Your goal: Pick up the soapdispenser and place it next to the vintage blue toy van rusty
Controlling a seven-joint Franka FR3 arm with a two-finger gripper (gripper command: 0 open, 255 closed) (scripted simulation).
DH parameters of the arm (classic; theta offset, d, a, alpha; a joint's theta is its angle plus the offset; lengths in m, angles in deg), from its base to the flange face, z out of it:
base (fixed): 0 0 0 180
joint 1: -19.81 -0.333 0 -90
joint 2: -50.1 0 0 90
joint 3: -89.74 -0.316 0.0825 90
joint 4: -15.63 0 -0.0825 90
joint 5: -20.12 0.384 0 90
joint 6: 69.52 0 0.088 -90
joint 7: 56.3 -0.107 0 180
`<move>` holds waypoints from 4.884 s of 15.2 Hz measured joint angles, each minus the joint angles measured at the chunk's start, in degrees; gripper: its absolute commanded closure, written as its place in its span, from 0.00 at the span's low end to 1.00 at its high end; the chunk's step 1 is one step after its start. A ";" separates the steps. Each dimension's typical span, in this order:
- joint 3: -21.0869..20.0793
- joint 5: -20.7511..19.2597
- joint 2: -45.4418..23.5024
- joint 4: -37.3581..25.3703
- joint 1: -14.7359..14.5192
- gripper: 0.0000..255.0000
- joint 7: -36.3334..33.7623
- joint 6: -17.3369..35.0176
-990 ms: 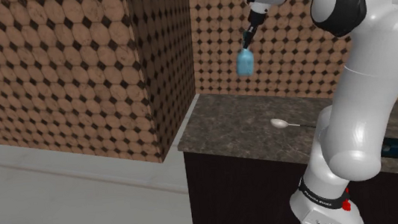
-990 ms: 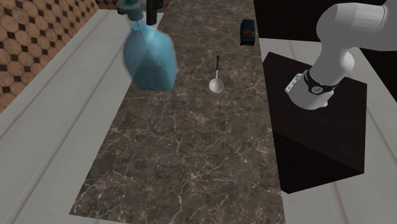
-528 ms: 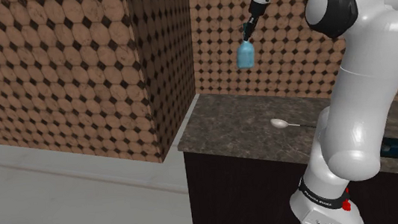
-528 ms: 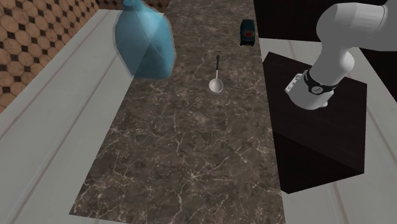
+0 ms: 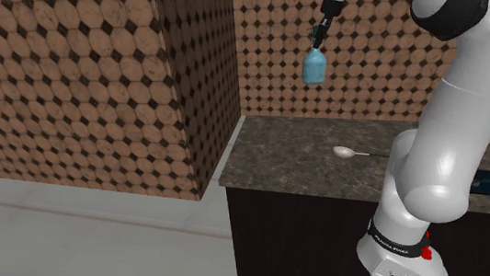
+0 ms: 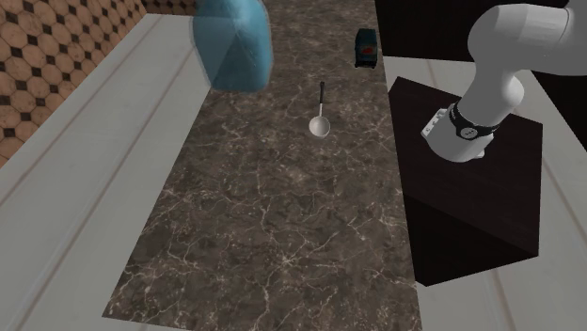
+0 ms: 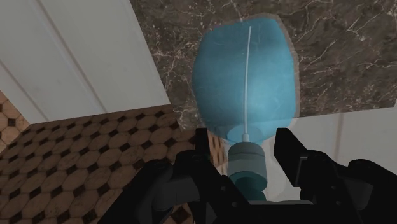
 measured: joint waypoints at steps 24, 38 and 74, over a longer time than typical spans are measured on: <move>-3.14 -23.31 34.02 21.41 22.02 1.00 11.86 -3.89; 7.16 -30.07 40.97 16.69 28.00 1.00 27.63 -10.06; 37.68 -43.68 51.69 -18.59 11.25 1.00 57.00 -18.41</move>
